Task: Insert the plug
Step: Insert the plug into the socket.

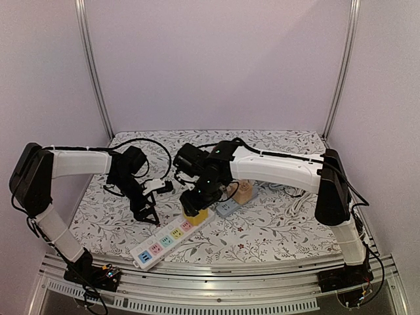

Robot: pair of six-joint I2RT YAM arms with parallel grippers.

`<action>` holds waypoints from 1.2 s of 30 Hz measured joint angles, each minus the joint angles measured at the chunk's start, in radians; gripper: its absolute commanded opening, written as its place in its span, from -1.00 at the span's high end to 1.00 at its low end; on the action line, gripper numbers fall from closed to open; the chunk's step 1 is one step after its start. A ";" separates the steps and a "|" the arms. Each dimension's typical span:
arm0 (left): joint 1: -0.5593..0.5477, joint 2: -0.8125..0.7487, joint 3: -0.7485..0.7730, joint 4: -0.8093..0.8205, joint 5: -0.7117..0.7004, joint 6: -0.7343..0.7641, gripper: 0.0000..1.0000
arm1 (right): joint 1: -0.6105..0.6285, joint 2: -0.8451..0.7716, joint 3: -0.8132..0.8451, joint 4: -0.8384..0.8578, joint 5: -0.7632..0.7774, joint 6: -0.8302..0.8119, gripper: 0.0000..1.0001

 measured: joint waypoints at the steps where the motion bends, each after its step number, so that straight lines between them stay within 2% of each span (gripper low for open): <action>1: 0.000 0.000 0.000 0.000 0.000 0.000 -0.99 | 0.000 0.000 -0.002 0.005 0.000 -0.004 1.00; 16: 0.000 0.000 0.000 0.000 -0.008 0.000 -0.99 | 0.016 -0.006 -0.021 0.035 0.097 -0.062 1.00; 36: 0.000 0.000 0.000 0.000 -0.022 0.000 -0.99 | 0.040 -0.024 -0.062 0.057 0.103 -0.059 1.00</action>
